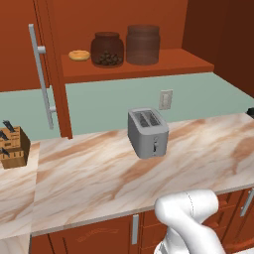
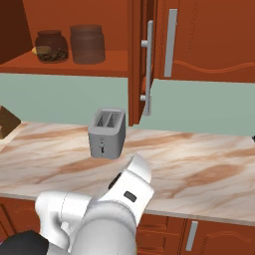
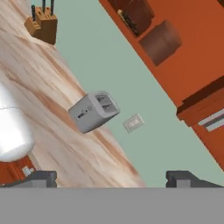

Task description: Pick the jar and jar from the dining table and place them in the open cabinet. Close the cabinet after placing the objects.

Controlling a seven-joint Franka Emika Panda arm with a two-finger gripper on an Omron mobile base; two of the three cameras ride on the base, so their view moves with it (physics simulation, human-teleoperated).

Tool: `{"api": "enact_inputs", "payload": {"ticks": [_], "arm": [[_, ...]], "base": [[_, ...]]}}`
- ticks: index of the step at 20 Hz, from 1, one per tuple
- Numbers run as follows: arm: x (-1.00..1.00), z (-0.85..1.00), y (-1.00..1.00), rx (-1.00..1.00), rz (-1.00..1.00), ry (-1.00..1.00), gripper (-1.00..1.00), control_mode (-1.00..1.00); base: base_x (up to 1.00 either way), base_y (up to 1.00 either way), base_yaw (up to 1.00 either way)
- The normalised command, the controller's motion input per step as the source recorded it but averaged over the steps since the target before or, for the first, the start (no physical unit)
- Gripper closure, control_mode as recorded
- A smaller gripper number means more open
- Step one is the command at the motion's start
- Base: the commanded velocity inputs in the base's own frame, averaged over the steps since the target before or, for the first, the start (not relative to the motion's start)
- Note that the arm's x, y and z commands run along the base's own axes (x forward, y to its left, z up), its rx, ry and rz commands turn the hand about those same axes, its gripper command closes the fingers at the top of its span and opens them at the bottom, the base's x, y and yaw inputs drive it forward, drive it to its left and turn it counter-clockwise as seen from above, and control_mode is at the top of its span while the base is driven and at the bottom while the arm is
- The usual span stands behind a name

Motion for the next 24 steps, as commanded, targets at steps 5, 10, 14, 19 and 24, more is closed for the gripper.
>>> {"api": "enact_inputs", "payload": {"ticks": [5, 10, 14, 19, 24], "arm": [[0.81, -0.01, -0.43, 0.15, 0.02, -0.02, -1.0, -1.0], [0.89, -0.05, -0.48, 0.15, 0.05, 0.0, -1.0, -1.0], [0.77, -0.08, -0.5, 0.1, 0.0, 0.02, -1.0, -1.0], [0.61, 0.0, -0.46, 0.12, 0.06, 0.0, -1.0, -1.0], [0.56, 0.0, -0.13, 0.03, 0.0, 0.01, -1.0, -1.0]], "base": [[0.0, 0.0, 0.0], [0.0, 0.0, 0.0], [0.0, 0.0, 0.0], [0.0, 0.0, 0.0], [0.0, 0.0, 0.0]]}}
